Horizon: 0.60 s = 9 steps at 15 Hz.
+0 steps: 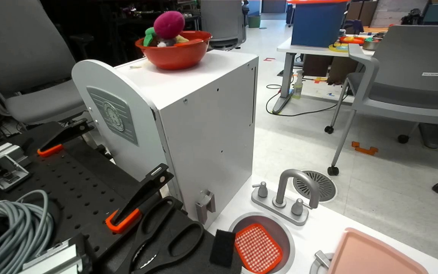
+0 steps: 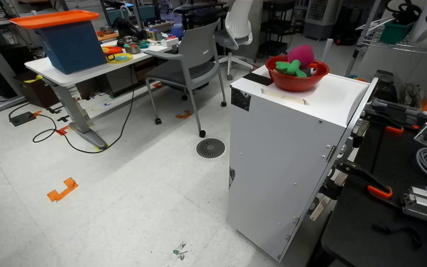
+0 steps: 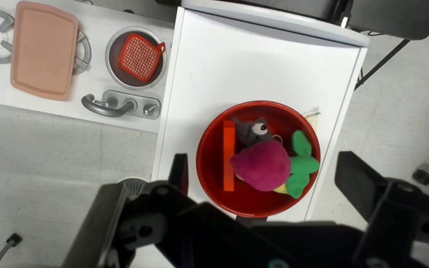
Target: Put the purple fluffy object in the sink.
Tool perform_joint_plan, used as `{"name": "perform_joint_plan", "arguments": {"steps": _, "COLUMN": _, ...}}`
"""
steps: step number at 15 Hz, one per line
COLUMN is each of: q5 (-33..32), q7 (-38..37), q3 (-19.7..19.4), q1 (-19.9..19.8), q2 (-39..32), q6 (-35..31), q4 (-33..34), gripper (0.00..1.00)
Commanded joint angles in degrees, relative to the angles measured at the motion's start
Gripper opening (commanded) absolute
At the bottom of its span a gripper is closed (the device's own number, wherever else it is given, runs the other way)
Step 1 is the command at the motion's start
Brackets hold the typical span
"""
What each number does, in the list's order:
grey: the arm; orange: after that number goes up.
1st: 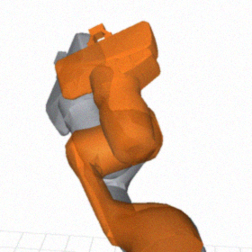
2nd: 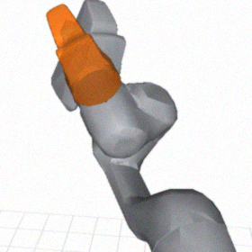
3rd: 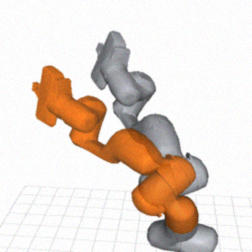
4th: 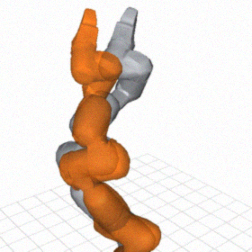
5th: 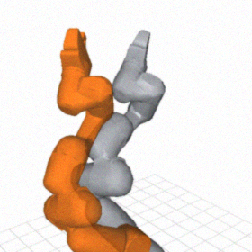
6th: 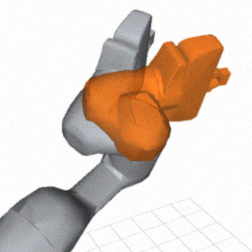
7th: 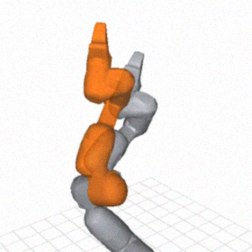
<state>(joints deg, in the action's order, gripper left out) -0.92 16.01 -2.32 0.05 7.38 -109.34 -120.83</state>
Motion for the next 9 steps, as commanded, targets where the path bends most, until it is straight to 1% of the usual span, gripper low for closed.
{"name": "perform_joint_plan", "arguments": {"steps": 1, "q5": 1.1, "q7": -1.7, "q3": -0.6, "q1": -0.9, "q2": -1.4, "q6": -0.8, "q4": -0.5, "gripper": 1.0}}
{"name": "perform_joint_plan", "arguments": {"steps": 4, "q5": 1.7, "q7": -0.7, "q3": -0.3, "q1": -1.0, "q2": -3.5, "q6": -0.8, "q4": -0.2, "gripper": 1.0}}
{"name": "perform_joint_plan", "arguments": {"steps": 9, "q5": -0.2, "q7": -1.4, "q3": 1.4, "q1": 0.0, "q2": -7.2, "q6": -0.7, "q4": 1.0, "gripper": 1.0}}
